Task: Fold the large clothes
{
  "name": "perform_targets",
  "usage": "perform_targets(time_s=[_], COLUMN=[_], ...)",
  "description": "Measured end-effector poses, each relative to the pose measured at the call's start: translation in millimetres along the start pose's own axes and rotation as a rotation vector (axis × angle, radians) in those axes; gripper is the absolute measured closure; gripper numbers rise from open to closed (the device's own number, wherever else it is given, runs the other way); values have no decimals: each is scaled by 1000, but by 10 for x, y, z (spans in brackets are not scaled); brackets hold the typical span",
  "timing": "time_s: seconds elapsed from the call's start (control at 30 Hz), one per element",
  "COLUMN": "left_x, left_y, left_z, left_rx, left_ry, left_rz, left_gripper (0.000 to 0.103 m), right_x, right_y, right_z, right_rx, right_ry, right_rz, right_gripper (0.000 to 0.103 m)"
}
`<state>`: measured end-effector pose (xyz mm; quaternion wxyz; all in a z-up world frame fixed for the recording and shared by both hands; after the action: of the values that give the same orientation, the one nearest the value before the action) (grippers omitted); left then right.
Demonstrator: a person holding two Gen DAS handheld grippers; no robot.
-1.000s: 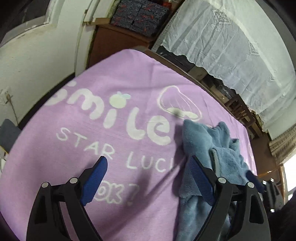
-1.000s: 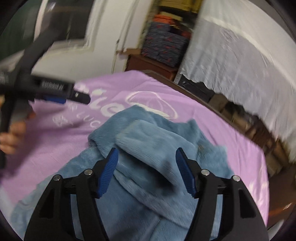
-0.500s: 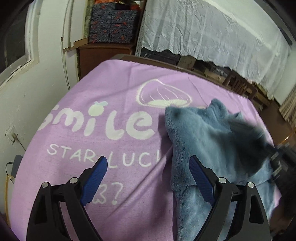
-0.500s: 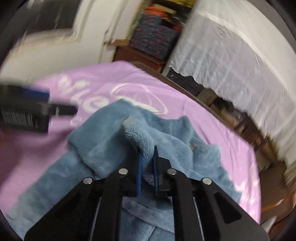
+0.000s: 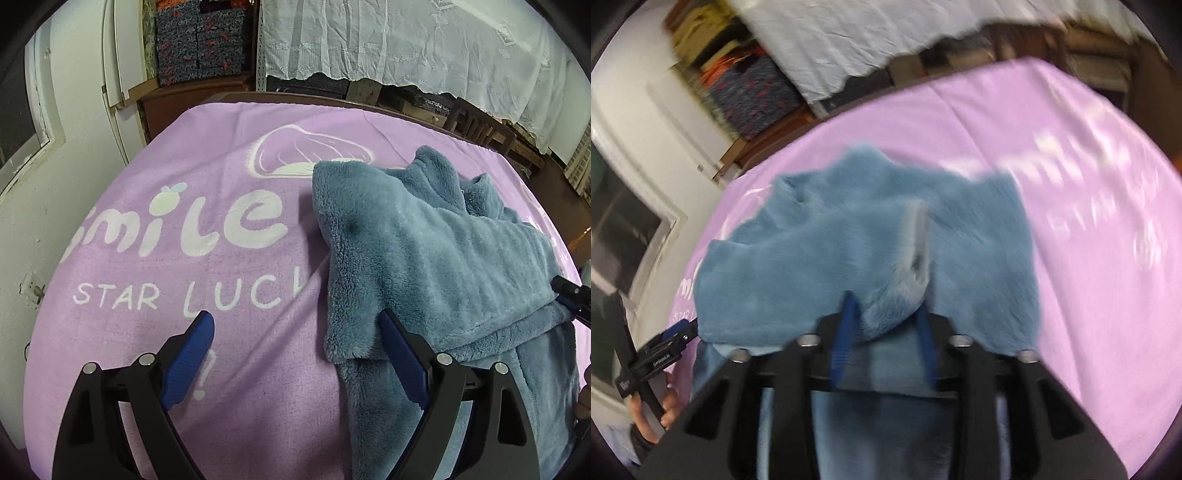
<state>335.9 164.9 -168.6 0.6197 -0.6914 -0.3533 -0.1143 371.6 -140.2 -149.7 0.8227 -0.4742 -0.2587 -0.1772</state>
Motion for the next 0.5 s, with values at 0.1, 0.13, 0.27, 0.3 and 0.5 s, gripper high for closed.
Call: perform_targets(time_s=[0.1,0.13,0.27,0.3,0.5], left_x=[43,65,197,222,142], left_y=[-110,-156,-345,-342,-37], left_z=[-28,-46,-171,-197,-391], left_rx=[-36,-53,-112,-117,-51], left_ry=[-14,-16,-21,-27,53], left_rz=[-32,-46,-127,-127,-63], left_gripper=[13,13,13,13,13], right_x=[8,32,150,183,180], right_y=[-57,-62,-89,-94,-53], right_z=[3,19,92,106,16], right_rx=[41,55,16,-10,-143], right_ry=[29,32,4,-10,-93], right_rz=[-21,-24,-62,-76,-62], right_gripper=[68,66,72,84,94])
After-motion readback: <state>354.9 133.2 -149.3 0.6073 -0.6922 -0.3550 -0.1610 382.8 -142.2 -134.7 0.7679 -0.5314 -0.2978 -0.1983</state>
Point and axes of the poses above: each gripper's, at about its wrist camera, not at the fingertips, and y roughly the way its jaws point, z to its left, x to its top, the point moved 7 cm from there along y, roughly the way its jaws point, and after that the axes turned 12 degrees about -y, right-handed, at the moved point
